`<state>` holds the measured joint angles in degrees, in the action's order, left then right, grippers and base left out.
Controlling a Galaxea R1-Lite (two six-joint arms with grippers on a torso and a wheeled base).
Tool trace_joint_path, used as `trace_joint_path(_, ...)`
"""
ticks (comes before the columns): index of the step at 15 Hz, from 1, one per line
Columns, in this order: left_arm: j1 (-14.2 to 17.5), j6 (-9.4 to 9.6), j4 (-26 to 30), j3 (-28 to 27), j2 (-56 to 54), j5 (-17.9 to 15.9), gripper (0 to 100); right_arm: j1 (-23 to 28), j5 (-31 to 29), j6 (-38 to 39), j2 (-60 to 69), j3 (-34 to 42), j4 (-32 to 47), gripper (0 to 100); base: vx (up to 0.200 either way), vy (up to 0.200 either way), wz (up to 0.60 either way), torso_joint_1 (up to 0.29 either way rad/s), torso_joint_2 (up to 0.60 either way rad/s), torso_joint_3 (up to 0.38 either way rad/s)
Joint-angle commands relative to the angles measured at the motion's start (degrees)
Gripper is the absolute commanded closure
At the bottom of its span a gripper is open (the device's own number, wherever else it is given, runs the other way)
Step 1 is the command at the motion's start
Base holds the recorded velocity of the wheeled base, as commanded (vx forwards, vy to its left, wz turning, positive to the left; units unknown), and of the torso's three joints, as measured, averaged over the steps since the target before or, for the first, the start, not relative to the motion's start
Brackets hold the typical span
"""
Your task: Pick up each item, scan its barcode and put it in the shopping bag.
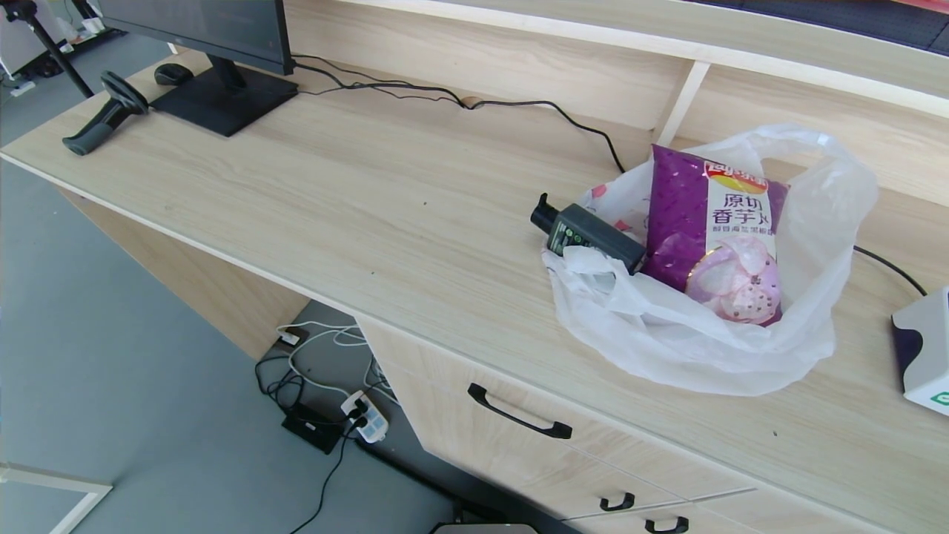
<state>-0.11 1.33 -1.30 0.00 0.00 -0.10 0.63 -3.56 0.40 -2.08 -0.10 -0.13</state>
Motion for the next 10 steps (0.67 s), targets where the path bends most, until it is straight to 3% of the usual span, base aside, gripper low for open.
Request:
trace_joint_path(1,0.02,-0.01,-0.01,0.00,0.09,0.01,0,-0.72,-0.04,0.74,2.00,0.01,-0.04,0,0.000,0.000,0.00,0.000,0.00,0.000)
trace_joint_path(10,0.02,-0.01,-0.01,0.00,0.09,0.01,0,-0.72,-0.04,-2.25,2.00,0.01,0.05,0,0.000,0.000,0.00,0.000,0.00,0.000)
